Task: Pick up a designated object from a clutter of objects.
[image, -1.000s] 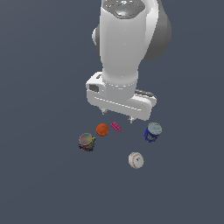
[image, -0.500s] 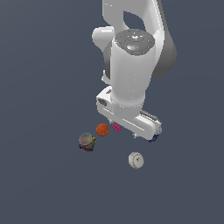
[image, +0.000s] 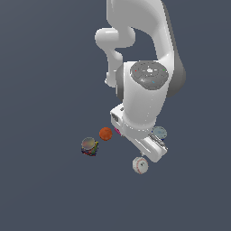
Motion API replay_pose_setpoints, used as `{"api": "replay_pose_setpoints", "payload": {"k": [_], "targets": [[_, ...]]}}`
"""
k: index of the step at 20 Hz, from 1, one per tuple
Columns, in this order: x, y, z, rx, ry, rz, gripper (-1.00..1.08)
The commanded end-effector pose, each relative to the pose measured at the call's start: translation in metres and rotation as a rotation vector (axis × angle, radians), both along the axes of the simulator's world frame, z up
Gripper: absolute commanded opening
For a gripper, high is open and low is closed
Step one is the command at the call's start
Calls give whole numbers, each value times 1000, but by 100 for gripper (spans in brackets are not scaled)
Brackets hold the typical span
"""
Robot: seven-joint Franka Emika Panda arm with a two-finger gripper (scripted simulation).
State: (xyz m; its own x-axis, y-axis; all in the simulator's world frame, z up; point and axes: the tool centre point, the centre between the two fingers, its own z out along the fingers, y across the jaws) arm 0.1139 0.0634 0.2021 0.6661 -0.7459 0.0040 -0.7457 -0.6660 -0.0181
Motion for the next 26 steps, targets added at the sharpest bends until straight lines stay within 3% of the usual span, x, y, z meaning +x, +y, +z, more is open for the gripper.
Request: {"api": "replay_pose_setpoints", "payload": {"k": [1, 15, 26], "targets": [[5, 6, -11, 1, 2, -59, 100], [25, 38, -75, -1, 14, -368, 100], [31, 51, -102, -5, 18, -490, 100]]}}
